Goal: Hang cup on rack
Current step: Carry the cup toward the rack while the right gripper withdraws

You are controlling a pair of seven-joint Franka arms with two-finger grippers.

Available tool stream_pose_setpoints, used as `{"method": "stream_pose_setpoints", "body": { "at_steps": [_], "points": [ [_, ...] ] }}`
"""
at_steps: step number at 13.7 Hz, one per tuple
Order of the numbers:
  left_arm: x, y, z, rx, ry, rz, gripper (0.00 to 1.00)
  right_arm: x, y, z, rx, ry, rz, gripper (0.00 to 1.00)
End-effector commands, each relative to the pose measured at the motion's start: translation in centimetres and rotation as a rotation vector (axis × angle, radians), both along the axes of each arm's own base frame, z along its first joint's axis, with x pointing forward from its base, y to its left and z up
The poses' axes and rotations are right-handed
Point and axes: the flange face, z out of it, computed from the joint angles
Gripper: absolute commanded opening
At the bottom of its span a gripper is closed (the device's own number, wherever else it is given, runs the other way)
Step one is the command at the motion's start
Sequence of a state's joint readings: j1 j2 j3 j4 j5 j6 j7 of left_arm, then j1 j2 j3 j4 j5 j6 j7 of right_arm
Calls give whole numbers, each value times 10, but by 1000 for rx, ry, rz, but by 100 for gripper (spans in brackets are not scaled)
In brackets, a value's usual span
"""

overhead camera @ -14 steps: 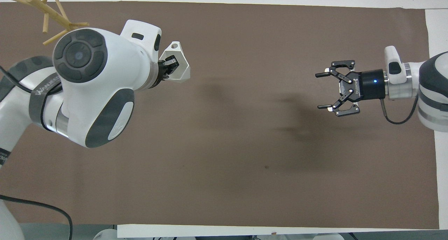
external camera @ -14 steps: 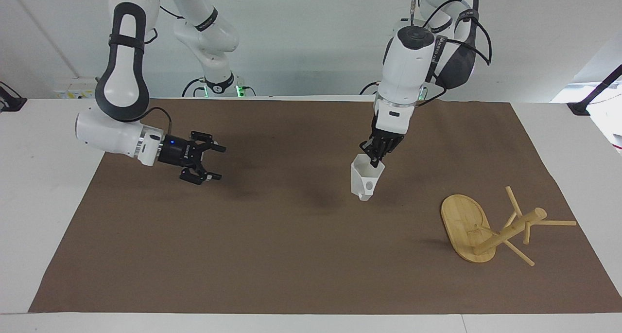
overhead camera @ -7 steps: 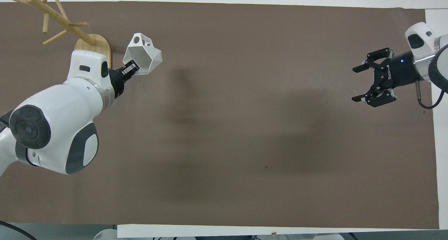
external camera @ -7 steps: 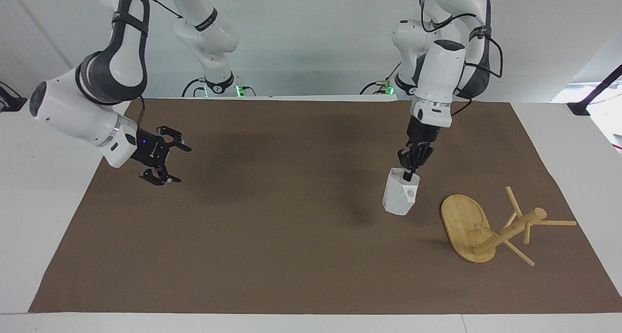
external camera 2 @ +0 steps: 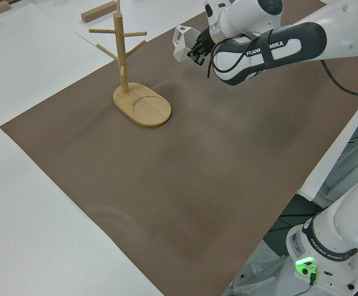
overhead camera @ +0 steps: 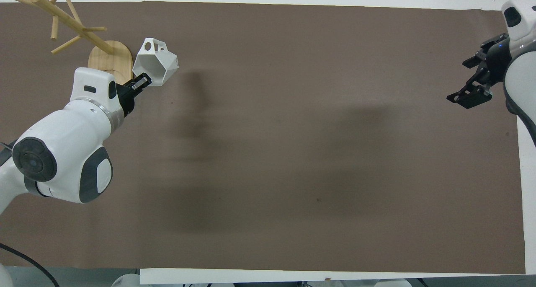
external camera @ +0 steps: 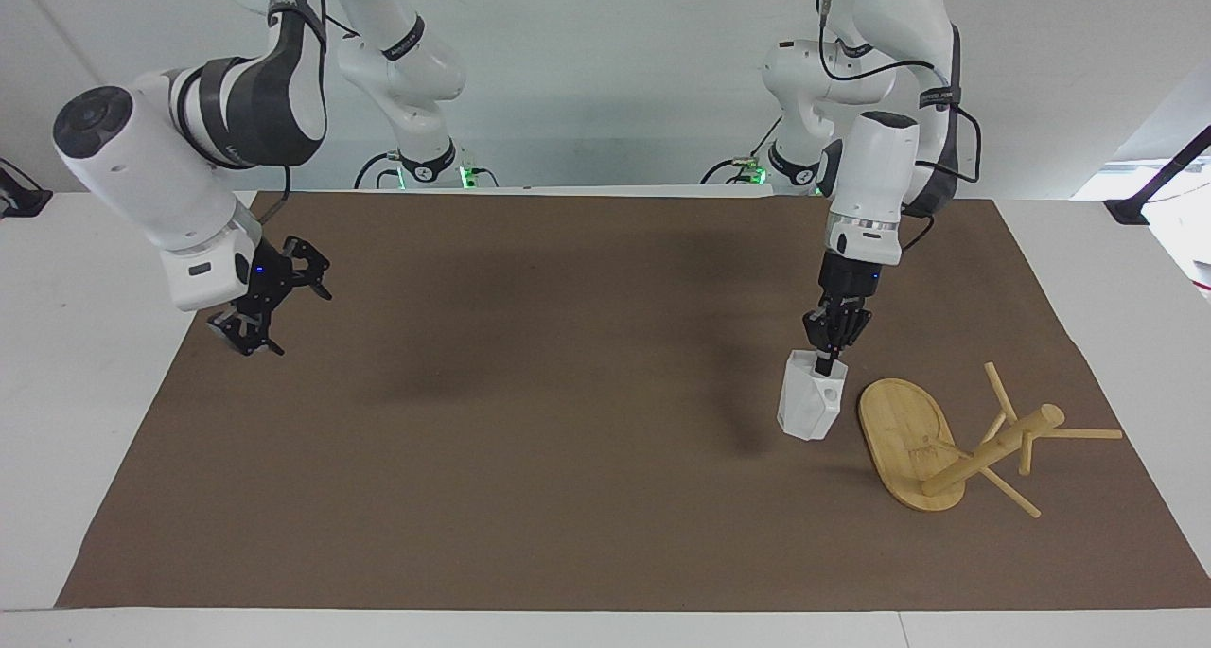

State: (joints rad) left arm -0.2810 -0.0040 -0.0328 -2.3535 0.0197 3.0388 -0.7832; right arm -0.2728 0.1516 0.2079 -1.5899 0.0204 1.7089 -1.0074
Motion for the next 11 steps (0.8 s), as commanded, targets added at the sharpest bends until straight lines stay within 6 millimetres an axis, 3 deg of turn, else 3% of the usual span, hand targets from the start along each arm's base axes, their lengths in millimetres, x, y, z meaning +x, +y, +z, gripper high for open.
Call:
{"method": "stream_pose_setpoints", "body": {
  "at_steps": [1, 3, 5, 7, 8, 9, 11],
  "points": [
    [7, 11, 4, -64, -19, 64, 0, -33, 26, 53, -80, 25, -228, 99],
    [13, 23, 6, -77, -22, 98, 0, -71, 32, 87, -100, 107, -435, 99],
    [20, 33, 6, -99, -18, 137, 0, -87, 35, 113, -122, 126, -608, 99],
    [21, 37, 6, -124, -12, 164, 0, -99, 38, 123, -154, 137, -720, 99],
    [21, 38, 6, -125, -12, 167, 0, -103, 26, 122, -159, 144, -796, 99],
    [23, 43, 7, -125, -14, 176, 0, -104, 6, 116, -147, 154, -856, 99],
    [29, 51, 12, -128, -24, 191, 0, -106, 8, 102, -143, 153, -866, 99]
  ]
}}
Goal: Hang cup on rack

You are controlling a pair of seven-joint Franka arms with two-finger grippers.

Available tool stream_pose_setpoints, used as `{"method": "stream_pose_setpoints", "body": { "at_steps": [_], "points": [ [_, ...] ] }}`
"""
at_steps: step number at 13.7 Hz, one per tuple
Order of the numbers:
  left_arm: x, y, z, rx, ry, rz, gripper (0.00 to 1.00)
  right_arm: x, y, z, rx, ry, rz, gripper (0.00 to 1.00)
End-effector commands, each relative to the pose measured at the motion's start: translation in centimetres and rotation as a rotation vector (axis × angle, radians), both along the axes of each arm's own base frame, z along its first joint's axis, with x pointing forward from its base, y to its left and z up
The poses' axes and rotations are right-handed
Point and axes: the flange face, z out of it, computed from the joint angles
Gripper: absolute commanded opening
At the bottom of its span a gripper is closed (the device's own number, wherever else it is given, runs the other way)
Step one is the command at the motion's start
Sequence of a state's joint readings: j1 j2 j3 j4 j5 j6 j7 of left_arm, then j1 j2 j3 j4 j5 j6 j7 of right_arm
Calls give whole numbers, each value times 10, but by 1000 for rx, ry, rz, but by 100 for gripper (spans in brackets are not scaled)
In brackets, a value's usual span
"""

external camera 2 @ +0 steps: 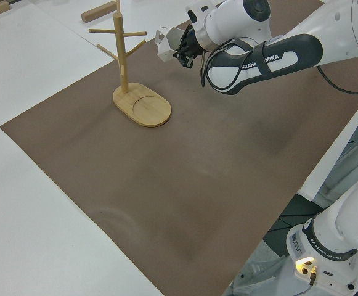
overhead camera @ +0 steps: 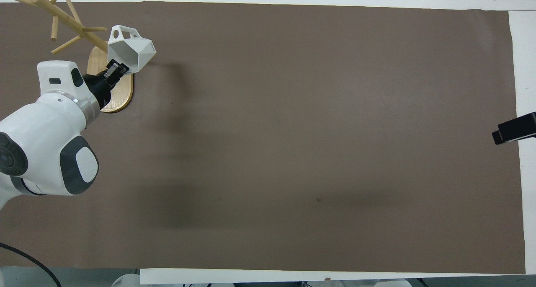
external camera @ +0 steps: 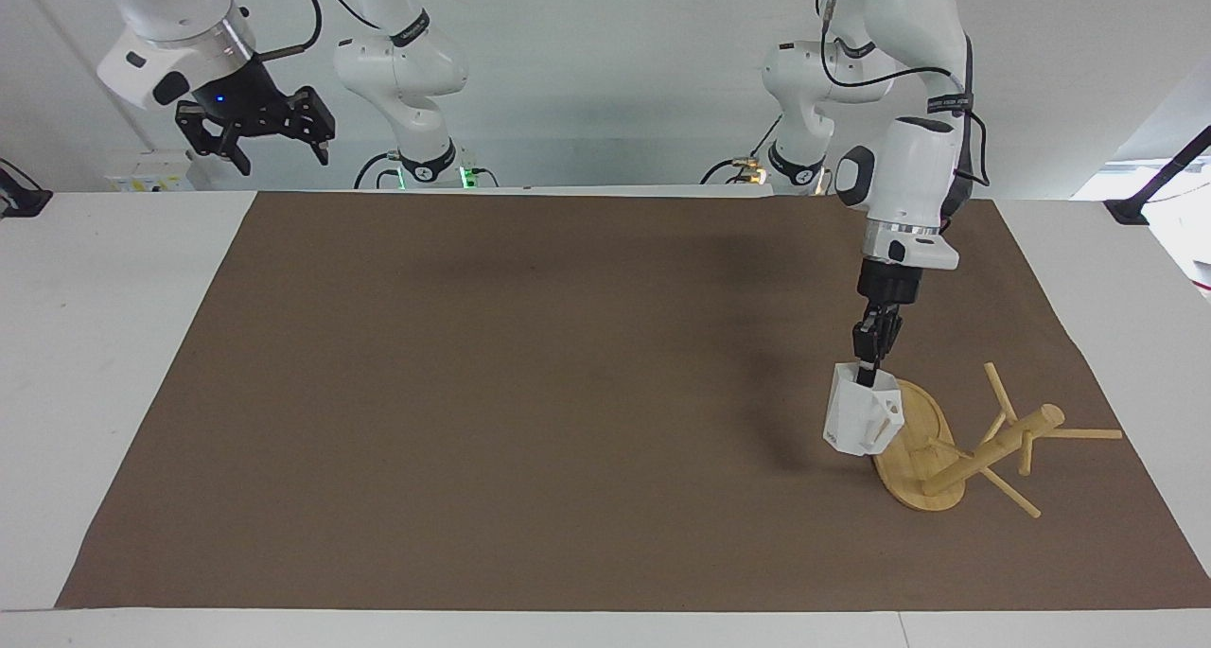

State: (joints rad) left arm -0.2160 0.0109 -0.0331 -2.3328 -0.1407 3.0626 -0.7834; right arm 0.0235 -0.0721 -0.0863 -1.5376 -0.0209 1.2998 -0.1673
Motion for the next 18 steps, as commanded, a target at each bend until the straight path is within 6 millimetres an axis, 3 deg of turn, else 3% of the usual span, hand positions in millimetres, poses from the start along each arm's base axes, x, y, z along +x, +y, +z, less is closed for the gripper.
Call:
{"method": "stream_pose_setpoints", "body": {
  "at_steps": [1, 3, 8, 10, 18],
  "points": [
    [15, 8, 9, -10, -28, 20, 0, -1, 1, -15, -24, 7, -43, 99],
    [28, 13, 5, -10, -27, 32, 0, 3, -4, -20, -21, 28, -64, 99],
    [40, 22, -1, -10, -13, 51, 0, 16, 7, -41, -25, 99, -103, 99],
    [40, 22, -5, -8, 15, 49, 0, 17, 6, -27, -13, 70, -117, 99],
    [41, 40, -9, -6, 42, 79, 0, 14, 0, -31, -9, 76, -131, 99]
  ]
}}
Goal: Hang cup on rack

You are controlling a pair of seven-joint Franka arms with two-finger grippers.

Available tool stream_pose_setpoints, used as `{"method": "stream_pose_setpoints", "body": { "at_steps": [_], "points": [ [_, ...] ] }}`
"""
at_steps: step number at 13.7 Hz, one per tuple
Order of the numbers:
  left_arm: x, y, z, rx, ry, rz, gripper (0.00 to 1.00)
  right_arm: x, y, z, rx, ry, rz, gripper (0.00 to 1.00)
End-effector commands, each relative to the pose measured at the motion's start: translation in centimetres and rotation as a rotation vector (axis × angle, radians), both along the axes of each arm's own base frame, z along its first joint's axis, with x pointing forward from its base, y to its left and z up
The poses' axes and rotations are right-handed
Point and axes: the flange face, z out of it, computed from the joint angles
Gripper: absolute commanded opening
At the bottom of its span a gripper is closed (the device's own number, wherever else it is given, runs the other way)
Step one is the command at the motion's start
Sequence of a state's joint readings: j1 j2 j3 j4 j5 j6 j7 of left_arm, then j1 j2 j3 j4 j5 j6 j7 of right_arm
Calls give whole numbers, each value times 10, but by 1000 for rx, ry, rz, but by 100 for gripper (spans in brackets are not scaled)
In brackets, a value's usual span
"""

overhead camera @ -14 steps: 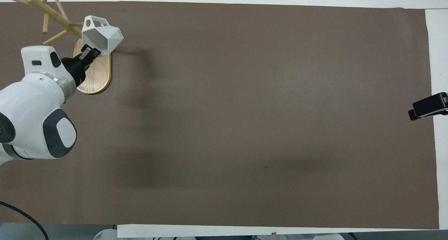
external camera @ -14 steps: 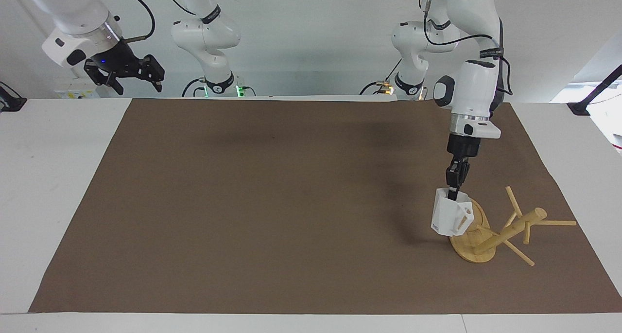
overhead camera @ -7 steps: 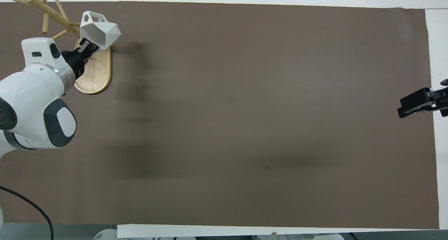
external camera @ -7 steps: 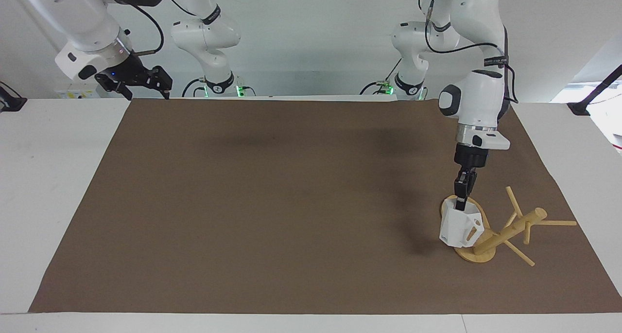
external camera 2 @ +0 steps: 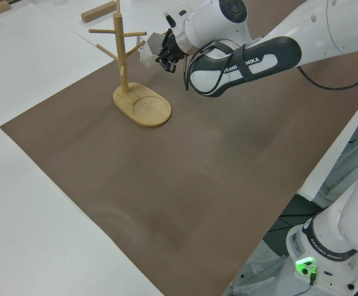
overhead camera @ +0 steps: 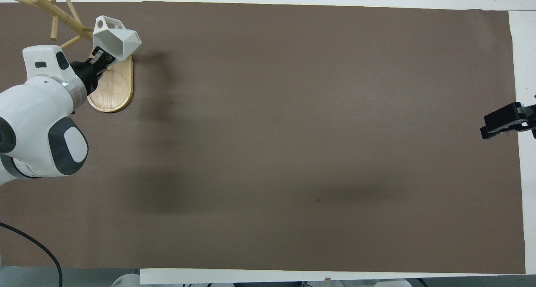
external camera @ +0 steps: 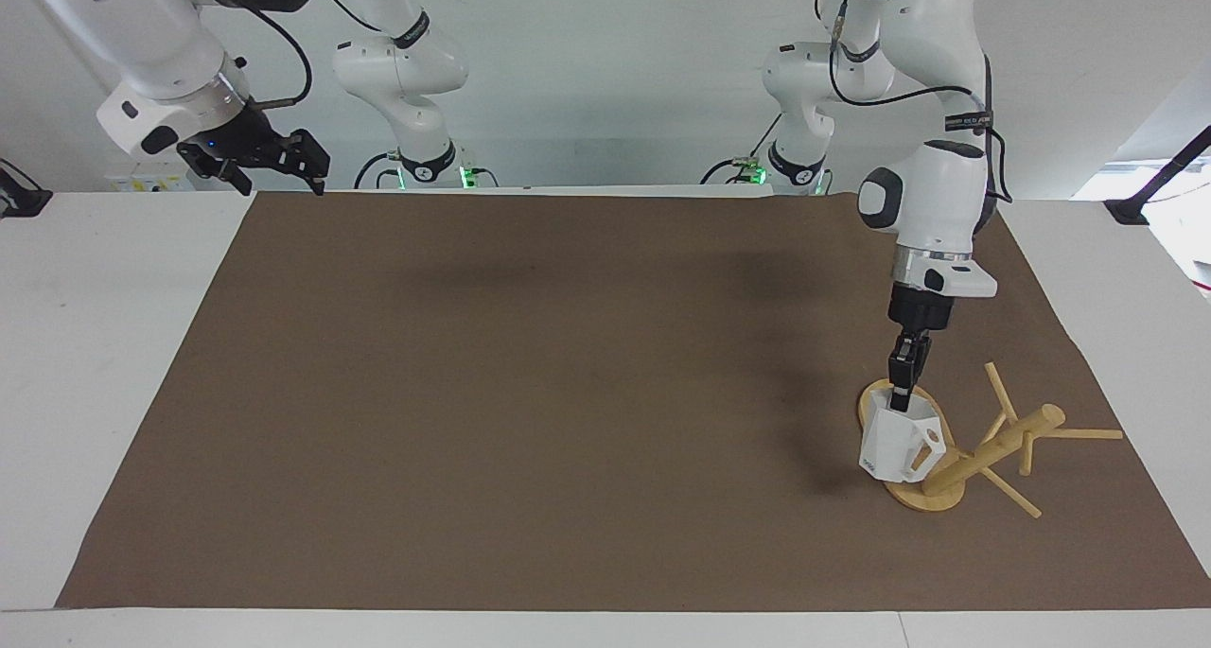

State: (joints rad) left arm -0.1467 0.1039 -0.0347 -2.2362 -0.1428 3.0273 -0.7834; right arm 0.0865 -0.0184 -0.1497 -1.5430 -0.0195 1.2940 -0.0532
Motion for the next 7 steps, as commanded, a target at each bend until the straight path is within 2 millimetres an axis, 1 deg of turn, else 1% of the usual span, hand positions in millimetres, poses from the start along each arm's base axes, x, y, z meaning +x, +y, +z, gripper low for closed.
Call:
{"method": "stream_pose_setpoints", "body": {
  "at_steps": [1, 3, 4, 6, 7],
  "points": [
    [5, 10, 3, -4, 14, 15, 0, -3, 0, -2, 12, 14, -20, 99],
    [6, 15, 3, -6, 19, 25, 0, -3, -3, -2, 15, 14, -17, 99],
    [7, 24, 2, -5, 37, 37, 0, -3, -4, -2, 15, 14, -18, 99],
    [7, 26, 1, -5, 43, 41, 0, -3, -3, -2, 15, 15, -15, 99],
    [7, 31, 1, -5, 43, 48, 0, -3, -2, -2, 15, 15, -14, 99]
  ]
}}
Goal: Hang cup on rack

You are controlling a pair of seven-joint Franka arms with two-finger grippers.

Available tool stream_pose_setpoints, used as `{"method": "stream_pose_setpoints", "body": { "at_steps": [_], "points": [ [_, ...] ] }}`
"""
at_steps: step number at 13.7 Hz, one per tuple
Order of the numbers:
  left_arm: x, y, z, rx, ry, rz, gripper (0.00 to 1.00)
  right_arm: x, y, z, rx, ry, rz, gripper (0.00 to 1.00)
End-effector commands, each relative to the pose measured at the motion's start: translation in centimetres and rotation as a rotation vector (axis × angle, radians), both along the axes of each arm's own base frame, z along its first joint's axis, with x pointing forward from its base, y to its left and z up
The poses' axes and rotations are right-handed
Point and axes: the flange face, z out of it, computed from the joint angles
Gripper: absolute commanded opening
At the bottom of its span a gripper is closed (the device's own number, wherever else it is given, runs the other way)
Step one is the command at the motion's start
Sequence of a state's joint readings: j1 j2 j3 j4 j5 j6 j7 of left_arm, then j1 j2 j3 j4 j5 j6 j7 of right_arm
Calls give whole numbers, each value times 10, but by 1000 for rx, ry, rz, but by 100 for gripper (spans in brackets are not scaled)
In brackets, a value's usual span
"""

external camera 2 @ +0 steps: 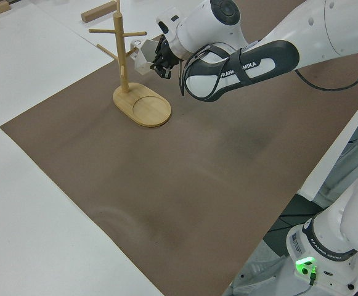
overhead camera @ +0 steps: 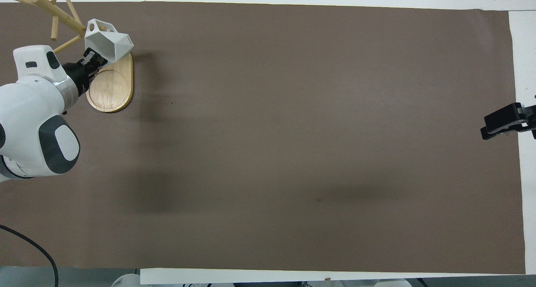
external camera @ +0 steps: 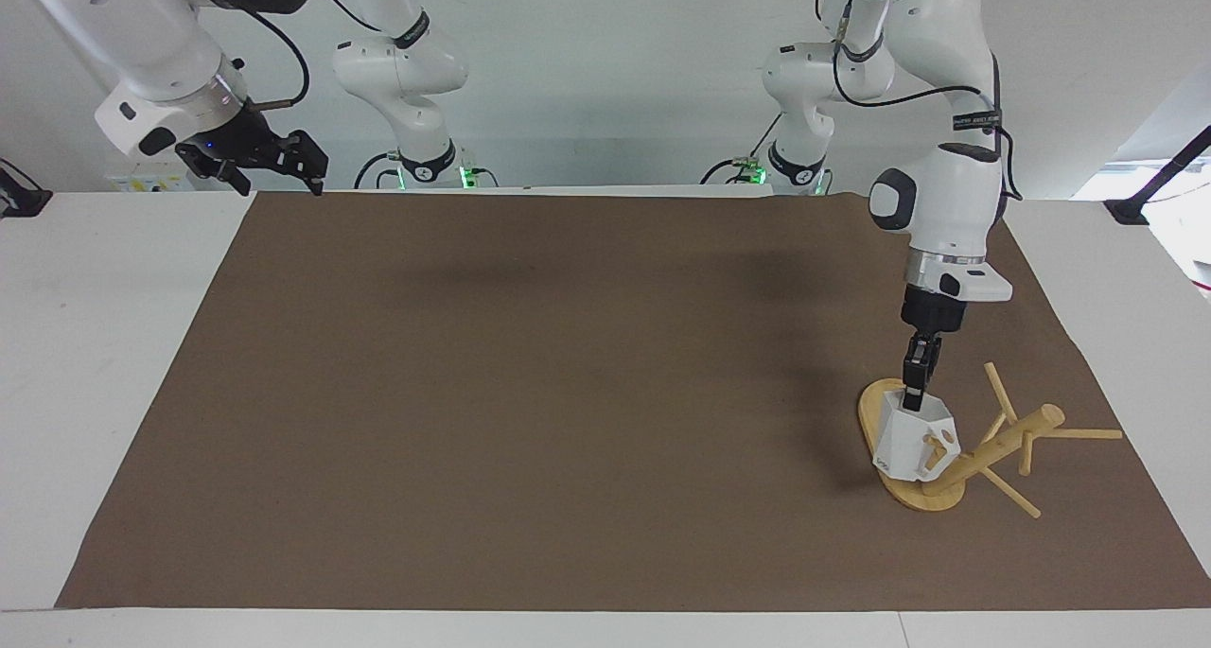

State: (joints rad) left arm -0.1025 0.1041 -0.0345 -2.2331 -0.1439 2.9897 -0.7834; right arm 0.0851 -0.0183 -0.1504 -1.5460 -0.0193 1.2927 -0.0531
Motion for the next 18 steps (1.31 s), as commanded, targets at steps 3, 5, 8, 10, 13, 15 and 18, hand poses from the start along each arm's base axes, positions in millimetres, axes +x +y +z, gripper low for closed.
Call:
{"method": "stream_pose_setpoints", "body": {
  "at_steps": [3, 5, 8, 10, 13, 15, 18],
  "points": [
    [4, 5, 4, -7, 16, 6, 12, -3, -1, -1, 14, 11, -12, 99],
    [8, 3, 9, -9, 29, 2, 29, -3, -1, -1, 14, 11, -12, 99],
    [7, 0, 27, -14, 106, -16, 67, -3, -1, -1, 14, 11, -12, 99],
    [8, -1, 59, -8, 258, -61, 99, -3, -1, -1, 14, 11, -12, 99],
    [-1, 2, 97, 48, 438, -212, 100, -3, -1, -1, 14, 11, -12, 99],
    [-14, 26, 130, 80, 504, -302, 100, -3, -1, -1, 14, 11, -12, 99],
    [-25, 42, 185, 211, 602, -481, 100, -3, -1, -1, 14, 11, -12, 99]
  ]
}}
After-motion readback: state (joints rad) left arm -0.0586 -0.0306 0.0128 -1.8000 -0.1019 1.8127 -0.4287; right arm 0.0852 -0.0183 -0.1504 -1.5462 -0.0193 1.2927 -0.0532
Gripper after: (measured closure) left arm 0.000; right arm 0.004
